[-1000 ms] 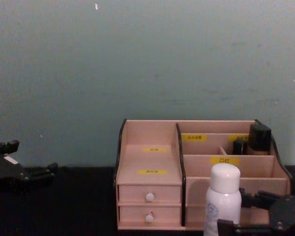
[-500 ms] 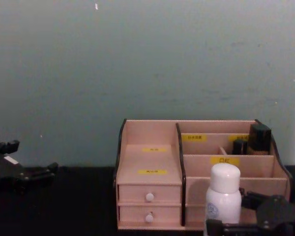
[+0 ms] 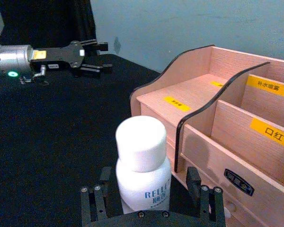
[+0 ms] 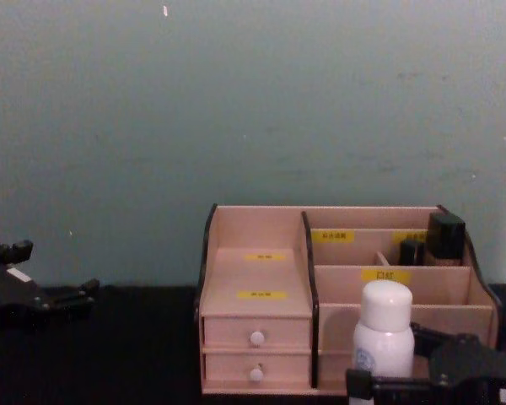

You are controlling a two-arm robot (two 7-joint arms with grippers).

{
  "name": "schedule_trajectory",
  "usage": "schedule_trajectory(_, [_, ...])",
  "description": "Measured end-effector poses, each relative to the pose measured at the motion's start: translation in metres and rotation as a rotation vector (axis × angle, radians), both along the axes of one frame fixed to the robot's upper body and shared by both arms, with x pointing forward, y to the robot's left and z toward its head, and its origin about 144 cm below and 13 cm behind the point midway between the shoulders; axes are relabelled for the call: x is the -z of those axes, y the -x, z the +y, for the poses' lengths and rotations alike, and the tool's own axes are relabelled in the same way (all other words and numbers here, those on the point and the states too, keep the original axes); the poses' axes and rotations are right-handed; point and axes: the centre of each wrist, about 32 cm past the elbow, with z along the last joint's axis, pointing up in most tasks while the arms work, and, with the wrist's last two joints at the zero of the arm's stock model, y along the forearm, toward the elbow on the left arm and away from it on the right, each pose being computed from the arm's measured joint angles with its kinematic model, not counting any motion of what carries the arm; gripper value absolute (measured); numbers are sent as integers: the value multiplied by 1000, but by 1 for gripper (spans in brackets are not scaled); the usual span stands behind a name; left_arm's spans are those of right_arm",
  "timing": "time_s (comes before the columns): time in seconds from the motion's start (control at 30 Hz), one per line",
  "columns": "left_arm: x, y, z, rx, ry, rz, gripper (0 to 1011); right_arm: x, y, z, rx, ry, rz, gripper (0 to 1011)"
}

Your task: Pick up the facial cleanser and watermelon frost from the table and place them into the tiered storage box.

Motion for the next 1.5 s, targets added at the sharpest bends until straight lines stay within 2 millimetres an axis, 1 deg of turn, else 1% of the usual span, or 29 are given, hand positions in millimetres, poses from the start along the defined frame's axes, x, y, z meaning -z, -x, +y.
schedule_trajectory(0.63, [0, 0, 0, 0, 0, 0, 1001, 0, 0, 0, 6, 1, -2, 1000])
schedule_trajectory(0.7, [0, 0, 0, 0, 0, 0, 1001, 0, 0, 0, 6, 1, -2, 959])
schedule_trajectory(0.73, [0, 0, 0, 0, 0, 0, 1001, 0, 0, 0, 6, 1, -2, 959])
schedule_trajectory(0.8, [0, 0, 0, 0, 0, 0, 1001, 0, 0, 0, 6, 1, -2, 888])
schedule_trajectory(0.87, [0, 0, 0, 0, 0, 0, 1001, 0, 0, 0, 6, 1, -2, 860])
schedule_trajectory(0.9, [0, 0, 0, 0, 0, 0, 1001, 0, 0, 0, 5, 1, -2, 821])
schedule_trajectory(0.93, [0, 0, 0, 0, 0, 0, 1001, 0, 0, 0, 5, 1, -2, 811])
schedule_trajectory(0.97, [0, 0, 0, 0, 0, 0, 1001, 0, 0, 0, 5, 1, -2, 767])
schedule_trajectory(1.0, [0, 0, 0, 0, 0, 0, 1001, 0, 0, 0, 5, 1, -2, 748])
schedule_trajectory(1.03, [0, 0, 0, 0, 0, 0, 1001, 0, 0, 0, 5, 1, -2, 692])
schedule_trajectory(1.13, [0, 0, 0, 0, 0, 0, 1001, 0, 0, -1, 5, 2, -2, 632])
schedule_trajectory(1.17, [0, 0, 0, 0, 0, 0, 1001, 0, 0, -1, 5, 2, -1, 632])
schedule_trajectory(1.2, [0, 0, 0, 0, 0, 0, 1001, 0, 0, -1, 4, 2, -2, 594])
schedule_trajectory(1.5, [0, 0, 0, 0, 0, 0, 1001, 0, 0, 0, 4, 2, -2, 594])
